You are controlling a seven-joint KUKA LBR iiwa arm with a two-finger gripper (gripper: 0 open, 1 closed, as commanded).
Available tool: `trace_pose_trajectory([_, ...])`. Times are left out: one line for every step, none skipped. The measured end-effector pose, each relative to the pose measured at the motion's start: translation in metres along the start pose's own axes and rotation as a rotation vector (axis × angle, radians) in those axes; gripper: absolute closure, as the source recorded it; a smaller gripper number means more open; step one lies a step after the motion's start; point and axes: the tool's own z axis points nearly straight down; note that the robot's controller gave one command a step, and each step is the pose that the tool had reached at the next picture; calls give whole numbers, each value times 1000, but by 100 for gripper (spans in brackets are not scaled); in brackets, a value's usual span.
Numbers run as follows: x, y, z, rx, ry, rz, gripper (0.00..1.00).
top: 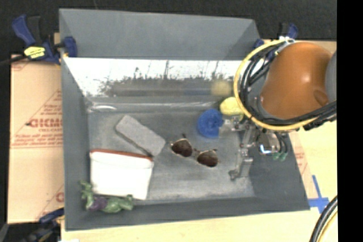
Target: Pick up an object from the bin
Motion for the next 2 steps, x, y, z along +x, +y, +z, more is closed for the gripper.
trace_pose_trajectory([0, 0, 0, 0, 0, 0, 0])
trace_pose_trajectory([13, 22, 59, -1, -1, 168, 0])
